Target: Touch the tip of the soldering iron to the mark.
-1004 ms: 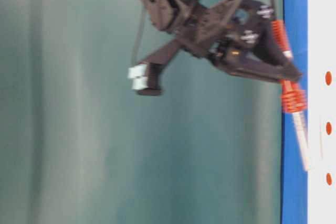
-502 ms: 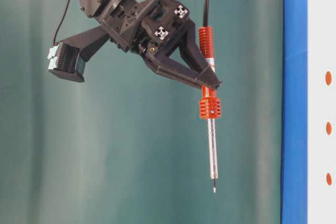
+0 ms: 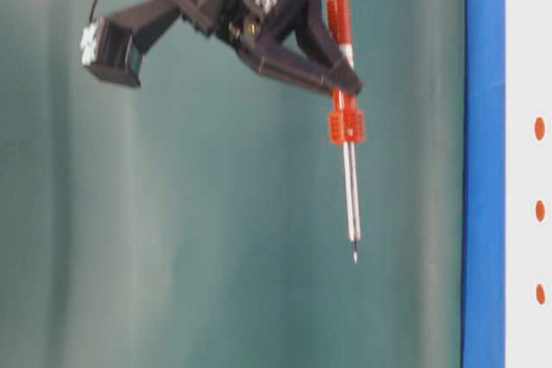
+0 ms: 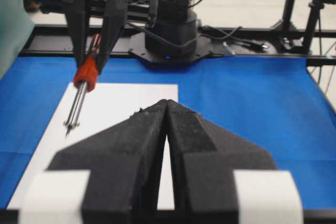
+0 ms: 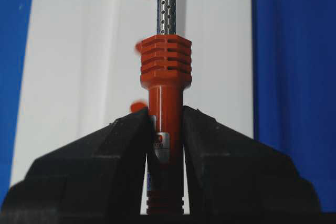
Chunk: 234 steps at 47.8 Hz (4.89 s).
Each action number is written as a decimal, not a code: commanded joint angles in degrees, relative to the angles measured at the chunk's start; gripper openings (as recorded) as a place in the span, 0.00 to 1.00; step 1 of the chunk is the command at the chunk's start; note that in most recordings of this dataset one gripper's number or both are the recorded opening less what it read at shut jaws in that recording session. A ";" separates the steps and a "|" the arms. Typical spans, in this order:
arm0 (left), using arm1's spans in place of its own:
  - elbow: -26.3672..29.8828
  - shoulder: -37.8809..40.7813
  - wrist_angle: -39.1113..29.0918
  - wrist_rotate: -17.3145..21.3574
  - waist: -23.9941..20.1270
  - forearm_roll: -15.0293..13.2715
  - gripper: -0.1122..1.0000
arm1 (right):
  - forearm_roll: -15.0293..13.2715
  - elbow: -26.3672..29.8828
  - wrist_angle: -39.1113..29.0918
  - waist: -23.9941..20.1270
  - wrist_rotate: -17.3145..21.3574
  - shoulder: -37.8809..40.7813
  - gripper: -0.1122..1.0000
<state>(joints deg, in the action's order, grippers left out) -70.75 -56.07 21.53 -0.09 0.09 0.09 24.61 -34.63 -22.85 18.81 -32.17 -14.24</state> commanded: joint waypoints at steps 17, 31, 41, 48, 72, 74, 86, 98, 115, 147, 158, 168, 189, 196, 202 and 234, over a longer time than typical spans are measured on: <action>0.53 0.18 0.53 -0.18 0.09 0.00 0.10 | -0.09 -5.98 -0.09 1.76 0.97 -9.93 0.16; 0.53 0.18 0.53 -0.18 0.09 0.00 0.10 | -0.09 -5.01 -0.09 1.76 0.97 -8.00 0.16; 0.53 0.18 0.53 -0.18 0.09 0.09 0.10 | -0.09 -4.92 -0.09 1.76 0.97 -7.73 0.16; 0.53 0.18 0.53 -0.18 0.09 0.00 0.10 | 0.00 -4.92 -0.09 1.76 0.97 -7.65 0.16; 0.53 0.18 0.53 -0.18 0.09 0.00 0.10 | 0.00 -4.92 -0.09 1.76 0.97 -5.98 0.16; 0.53 0.18 0.53 -0.18 0.09 0.00 0.10 | 0.00 -4.83 -0.09 1.67 0.97 -4.92 0.16; 0.53 0.18 0.62 -0.09 0.09 0.00 0.10 | 0.00 -4.75 0.00 0.88 0.97 0.35 0.16; 0.53 0.18 0.53 -0.09 0.09 0.00 0.10 | 0.00 -4.83 1.49 -0.18 0.88 5.10 0.16; 0.53 0.35 0.53 0.00 0.09 0.00 0.10 | 0.09 -4.57 5.27 -0.35 0.97 9.40 0.16; 0.53 0.26 0.53 0.00 0.09 0.00 0.10 | 0.00 -4.48 5.01 -0.26 0.88 11.60 0.16; 0.53 0.26 0.62 0.00 0.09 0.00 0.10 | 0.00 -4.31 4.13 -0.26 0.97 11.60 0.16; 0.53 0.18 0.53 0.00 0.09 0.00 0.10 | 0.00 -4.31 3.96 0.00 0.97 11.60 0.16; 0.53 0.18 0.53 0.00 0.09 0.09 0.10 | -0.09 -4.22 3.96 0.26 0.97 11.60 0.16; 0.53 0.18 0.53 0.00 0.09 0.00 0.10 | -0.09 -4.22 3.69 0.26 0.97 11.60 0.16; 0.53 0.18 0.53 0.00 0.09 0.00 0.10 | 0.00 -4.22 3.43 0.26 0.97 11.60 0.16; 0.53 0.18 0.70 0.00 0.09 0.09 0.10 | -2.55 3.25 -6.24 1.14 1.05 0.97 0.16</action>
<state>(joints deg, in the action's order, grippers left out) -70.84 -56.07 21.62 -0.18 0.09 0.09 22.94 -34.45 -27.42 19.51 -31.20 -9.67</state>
